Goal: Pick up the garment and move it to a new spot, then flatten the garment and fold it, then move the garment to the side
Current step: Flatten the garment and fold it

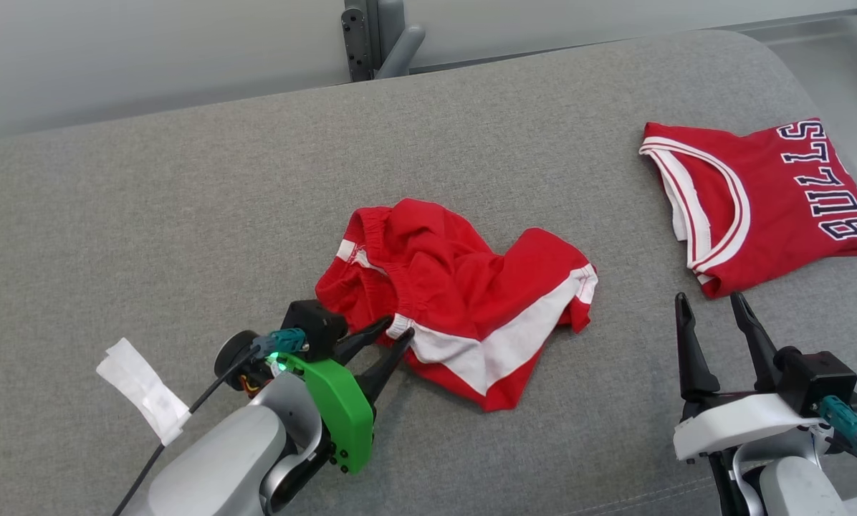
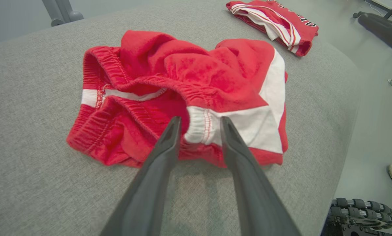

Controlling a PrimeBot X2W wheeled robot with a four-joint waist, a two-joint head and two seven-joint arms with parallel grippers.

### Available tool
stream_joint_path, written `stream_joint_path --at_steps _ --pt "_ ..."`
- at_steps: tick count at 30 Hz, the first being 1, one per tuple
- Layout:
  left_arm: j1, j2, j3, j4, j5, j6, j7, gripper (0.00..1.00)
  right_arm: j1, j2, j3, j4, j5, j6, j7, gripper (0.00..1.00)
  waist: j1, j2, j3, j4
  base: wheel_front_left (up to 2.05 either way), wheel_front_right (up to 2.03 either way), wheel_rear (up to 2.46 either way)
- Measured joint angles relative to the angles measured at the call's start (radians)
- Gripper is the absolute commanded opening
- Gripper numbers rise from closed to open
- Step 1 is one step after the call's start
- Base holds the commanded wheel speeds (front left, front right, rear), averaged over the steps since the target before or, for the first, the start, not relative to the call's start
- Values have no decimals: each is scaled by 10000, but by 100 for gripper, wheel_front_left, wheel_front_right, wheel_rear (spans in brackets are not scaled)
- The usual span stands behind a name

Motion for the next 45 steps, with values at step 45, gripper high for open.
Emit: stream_joint_path --at_steps 45 --pt "2173 911 2036 -558 -663 1904 -2504 0 -728 -125 2305 2278 1009 0 1218 100 0 0 99 1341 0 0 0"
